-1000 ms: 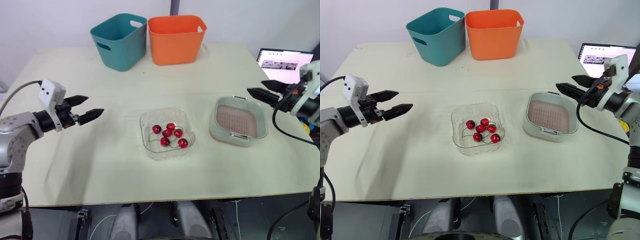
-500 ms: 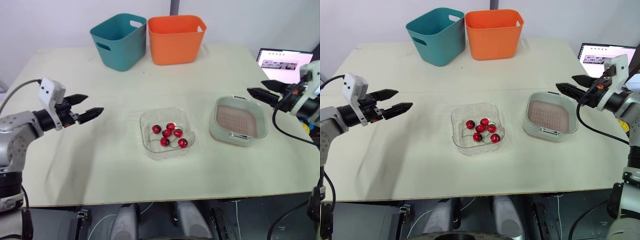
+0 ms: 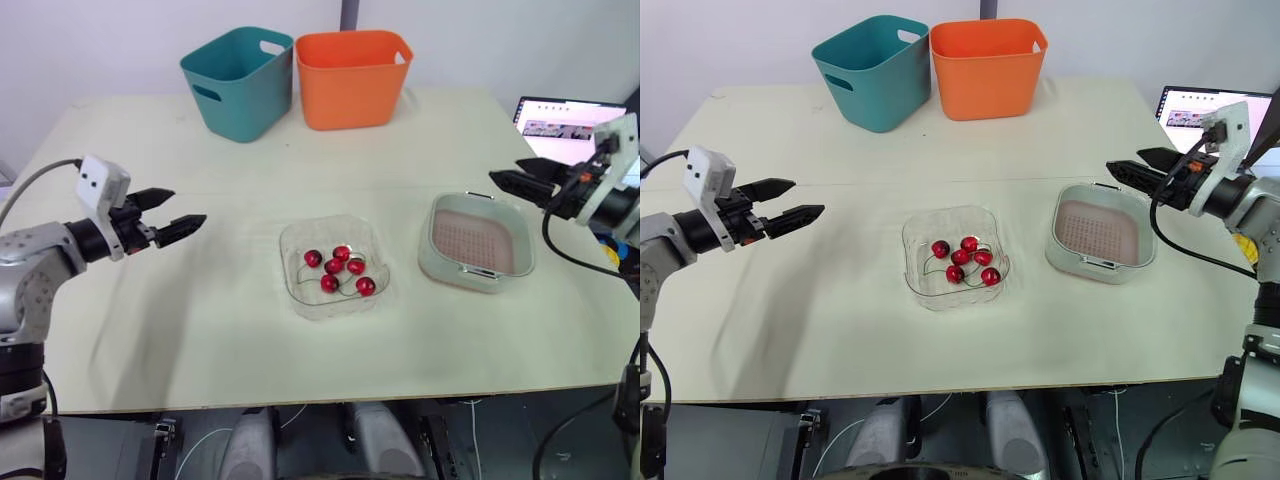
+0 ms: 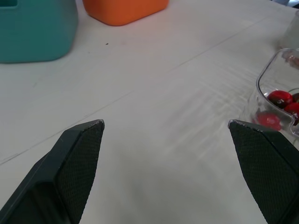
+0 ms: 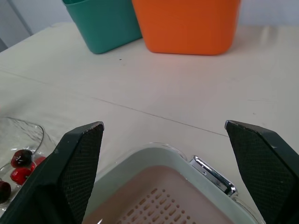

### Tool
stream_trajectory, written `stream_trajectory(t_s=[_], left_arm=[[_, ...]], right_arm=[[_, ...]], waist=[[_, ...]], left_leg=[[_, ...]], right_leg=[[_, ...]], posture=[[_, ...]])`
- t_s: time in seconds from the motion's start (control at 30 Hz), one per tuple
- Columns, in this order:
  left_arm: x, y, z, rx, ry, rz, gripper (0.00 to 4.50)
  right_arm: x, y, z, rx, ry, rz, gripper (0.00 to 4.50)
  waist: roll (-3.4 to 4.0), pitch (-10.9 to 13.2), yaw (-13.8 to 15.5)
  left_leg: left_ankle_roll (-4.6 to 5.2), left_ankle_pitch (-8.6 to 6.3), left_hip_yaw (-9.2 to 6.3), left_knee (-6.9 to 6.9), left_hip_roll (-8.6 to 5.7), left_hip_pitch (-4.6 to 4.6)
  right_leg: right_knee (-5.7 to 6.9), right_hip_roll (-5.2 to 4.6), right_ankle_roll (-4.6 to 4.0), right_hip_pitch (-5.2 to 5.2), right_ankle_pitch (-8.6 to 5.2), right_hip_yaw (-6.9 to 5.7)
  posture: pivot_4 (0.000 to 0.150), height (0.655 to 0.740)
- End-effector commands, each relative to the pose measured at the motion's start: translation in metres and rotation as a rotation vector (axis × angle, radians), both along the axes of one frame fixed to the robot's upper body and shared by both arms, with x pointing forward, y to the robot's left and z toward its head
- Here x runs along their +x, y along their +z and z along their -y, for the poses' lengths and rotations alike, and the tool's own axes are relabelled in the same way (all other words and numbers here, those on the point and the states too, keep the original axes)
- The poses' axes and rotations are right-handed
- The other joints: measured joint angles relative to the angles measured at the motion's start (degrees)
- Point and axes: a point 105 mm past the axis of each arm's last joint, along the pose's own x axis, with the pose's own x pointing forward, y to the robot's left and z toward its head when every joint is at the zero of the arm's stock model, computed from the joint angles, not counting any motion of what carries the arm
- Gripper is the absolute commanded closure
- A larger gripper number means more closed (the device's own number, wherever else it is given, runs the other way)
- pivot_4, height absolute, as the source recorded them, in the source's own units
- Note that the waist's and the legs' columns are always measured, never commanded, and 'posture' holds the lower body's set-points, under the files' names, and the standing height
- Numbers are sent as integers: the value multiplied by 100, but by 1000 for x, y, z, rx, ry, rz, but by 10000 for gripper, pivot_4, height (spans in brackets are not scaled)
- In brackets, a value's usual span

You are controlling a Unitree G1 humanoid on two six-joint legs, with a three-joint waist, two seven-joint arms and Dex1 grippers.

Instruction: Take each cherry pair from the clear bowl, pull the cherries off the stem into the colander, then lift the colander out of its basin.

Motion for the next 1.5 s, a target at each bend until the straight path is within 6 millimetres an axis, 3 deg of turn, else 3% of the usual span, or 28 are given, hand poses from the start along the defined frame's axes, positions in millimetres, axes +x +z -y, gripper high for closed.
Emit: stream_trajectory(t_s=[0.03,0.2,0.27,0.33,0.43,0.57,0.67,0.83,1.3,1.5], left_arm=[[-2,16,-2,22,-13,50,0],[-11,28,3,55,-97,35,0],[-24,41,16,102,-220,6,0],[-38,49,29,151,-342,-42,0],[-46,50,39,179,-412,-86,0],[-60,36,57,232,-528,-164,0],[-58,31,62,231,-530,-161,0],[-60,26,65,215,-516,-161,0],[-60,18,64,207,-507,-149,0],[-58,17,64,197,-500,-134,0]], right_arm=[[-4,27,-14,-23,43,72,153],[-8,42,-47,-87,142,84,153],[-15,45,-82,-166,280,53,153],[-22,36,-122,-281,432,5,153],[-25,27,-148,-352,523,-33,153],[-35,2,-195,-472,708,-98,153],[-29,-18,-214,-542,743,-127,2156],[-23,-40,-228,-631,771,-148,17146],[-35,-82,-234,-828,941,-240,17146],[-27,-97,-236,-906,956,-265,17146]], waist=[[0,0,-2],[0,0,-9],[1,1,-14],[3,2,-25],[4,2,-11],[4,3,-4],[4,3,-4],[3,2,0],[3,2,-5],[3,2,-12]], left_leg=[[0,0,0,0,0,0],[0,0,0,-1,1,0],[0,0,0,0,1,-1],[0,0,1,-1,2,-7],[-1,0,1,-4,4,-13],[-1,0,1,2,2,-21],[-1,0,1,3,3,-24],[0,0,0,3,3,-25],[-1,0,-1,4,3,-25],[-1,0,-1,4,3,-24]], right_leg=[[0,0,0,0,0,0],[0,1,3,-3,-3,0],[1,1,6,-4,-5,0],[1,1,6,-13,-5,0],[4,1,5,-25,-7,0],[2,-2,6,-26,-7,-1],[4,0,6,-30,-6,-1],[8,1,5,-33,-5,-1],[10,3,-10,-36,4,-3],[10,3,-11,-35,5,-3]], posture=[[1500,7400],[1500,7400],[1500,7400],[1500,7400],[1500,7400],[1500,7400],[1500,7400],[1500,7400],[1500,7400],[1500,7400]])
